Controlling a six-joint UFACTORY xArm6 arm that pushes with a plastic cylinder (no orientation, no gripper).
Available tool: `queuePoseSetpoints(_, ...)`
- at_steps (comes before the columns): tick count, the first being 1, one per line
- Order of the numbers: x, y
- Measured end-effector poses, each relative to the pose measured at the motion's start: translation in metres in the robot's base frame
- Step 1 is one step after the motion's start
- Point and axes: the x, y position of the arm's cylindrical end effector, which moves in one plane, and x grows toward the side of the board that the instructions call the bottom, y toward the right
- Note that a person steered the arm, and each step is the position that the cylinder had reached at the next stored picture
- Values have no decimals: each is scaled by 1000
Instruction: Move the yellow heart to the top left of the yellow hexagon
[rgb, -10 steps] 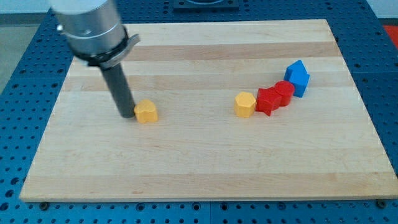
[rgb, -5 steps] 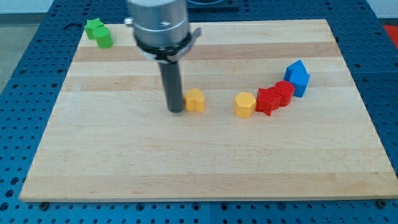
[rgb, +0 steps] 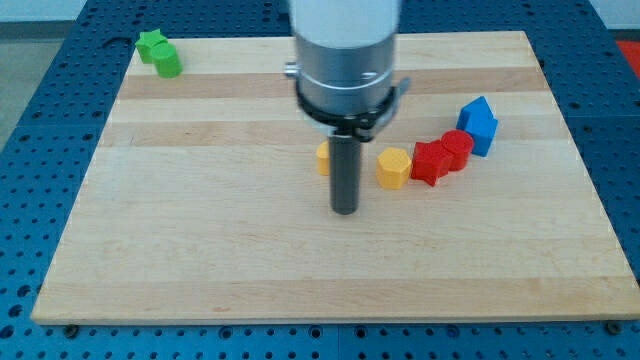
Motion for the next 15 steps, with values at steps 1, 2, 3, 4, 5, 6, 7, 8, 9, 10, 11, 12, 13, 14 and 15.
queuePoseSetpoints(1,0,-17)
queuePoseSetpoints(2,-10,-85)
queuePoseSetpoints(3,-49,-110)
queuePoseSetpoints(4,-62,-95)
queuePoseSetpoints(5,-62,-70)
queuePoseSetpoints(6,-62,-47)
queuePoseSetpoints(7,-62,-32)
queuePoseSetpoints(8,-62,-26)
queuePoseSetpoints(9,-62,-25)
queuePoseSetpoints(10,-42,-25)
queuePoseSetpoints(11,-17,-21)
queuePoseSetpoints(12,-4,-5)
queuePoseSetpoints(13,-1,19)
queuePoseSetpoints(14,-1,48)
queuePoseSetpoints(15,-1,64)
